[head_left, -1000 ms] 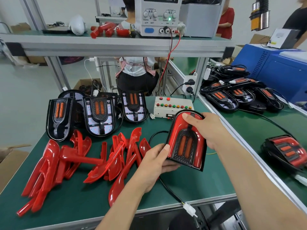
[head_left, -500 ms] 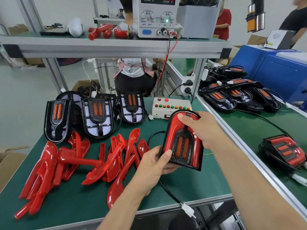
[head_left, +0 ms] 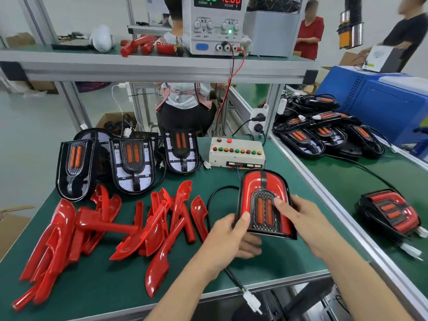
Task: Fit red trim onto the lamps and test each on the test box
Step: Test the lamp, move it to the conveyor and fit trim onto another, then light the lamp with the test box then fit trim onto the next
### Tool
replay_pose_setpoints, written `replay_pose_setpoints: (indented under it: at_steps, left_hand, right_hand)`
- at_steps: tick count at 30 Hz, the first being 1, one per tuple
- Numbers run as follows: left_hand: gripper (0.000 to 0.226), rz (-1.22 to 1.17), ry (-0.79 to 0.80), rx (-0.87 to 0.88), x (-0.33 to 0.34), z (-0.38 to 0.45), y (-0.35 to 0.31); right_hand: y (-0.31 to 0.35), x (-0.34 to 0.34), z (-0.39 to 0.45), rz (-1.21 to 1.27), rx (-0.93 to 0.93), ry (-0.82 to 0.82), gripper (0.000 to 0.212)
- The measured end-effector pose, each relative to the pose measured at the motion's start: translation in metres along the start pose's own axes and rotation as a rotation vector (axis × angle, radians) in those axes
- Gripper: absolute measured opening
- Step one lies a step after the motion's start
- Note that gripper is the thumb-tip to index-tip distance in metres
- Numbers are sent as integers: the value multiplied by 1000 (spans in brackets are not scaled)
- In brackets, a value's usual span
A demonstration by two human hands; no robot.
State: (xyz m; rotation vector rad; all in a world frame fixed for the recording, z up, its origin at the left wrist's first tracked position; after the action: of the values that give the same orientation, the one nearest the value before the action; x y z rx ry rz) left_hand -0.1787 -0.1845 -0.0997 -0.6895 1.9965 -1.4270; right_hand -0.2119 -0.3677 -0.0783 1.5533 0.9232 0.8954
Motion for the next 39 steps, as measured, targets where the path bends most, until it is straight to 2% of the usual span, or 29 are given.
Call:
replay_pose_setpoints:
  at_steps: [3,5,7,10,13,14,17,20,23,25,28,30,32,33,35,39]
  left_hand:
    - [50,658,-209,84,-10,-12,-11]
    - [34,961,-275,257,-8,-28,-15]
    - [17,1088,-158,383,4,-47,-6]
    - [30,1183,79,462,15,-68,19]
    - [38,1167,169,510,11,-78,27]
    - [38,1218,178,538,11,-80,28]
    - [30,1369,25,715,13,-82,14]
    - [11,1359,-9,672,18,-75,18]
    - [8,1212,-259,759,-1,-84,5]
    - [11,1029,-385,814,-17,-88,-5]
    - [11,738,-539,675,-43,-70,-26]
    - [18,600,-622,533,-57,-49,-40]
    - [19,510,-591,462,-59,-25,-54]
    - [19,478,-561,443,-57,-15,-62]
    - [20,454,-520,411,-52,2,-73]
    - [22,471,-453,418,-34,25,-88]
  right_hand:
    - [-15,-21,-12,35,22,-101,23]
    - [-24,-31,-22,55,41,-122,23]
    - [-32,-37,-33,29,42,-129,23]
    - [-43,-44,-44,10,51,-158,20]
    - [-49,-37,-47,6,90,-115,17]
    - [-47,-33,-47,2,105,-98,17]
    - [-44,-26,-43,-81,147,-48,17]
    - [-44,-24,-40,-135,174,-13,20]
    - [-42,-24,-38,-158,205,19,24]
    - [-40,-23,-37,-220,191,34,27]
    - [-38,-23,-37,-321,132,13,41]
    - [-28,-27,-38,-496,34,-86,48]
    - [1,-28,-44,-666,-194,-243,42]
    - [17,-23,-50,-659,-332,-277,36]
    - [38,-7,-59,-537,-504,-233,25]
    - [50,24,-44,-178,-404,-29,27]
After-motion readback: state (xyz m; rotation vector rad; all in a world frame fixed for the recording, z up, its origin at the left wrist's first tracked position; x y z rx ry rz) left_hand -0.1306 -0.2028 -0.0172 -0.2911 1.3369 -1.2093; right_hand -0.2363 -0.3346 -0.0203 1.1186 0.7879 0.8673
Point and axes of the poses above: each hand's wrist, its own z-axis towards the middle knuckle, its own x-axis out of the palm, y = z × x, the point moved 8 cm from there along z, towards the middle knuckle, and after that the axes turned 12 degrees about z, right-handed, at the moved point
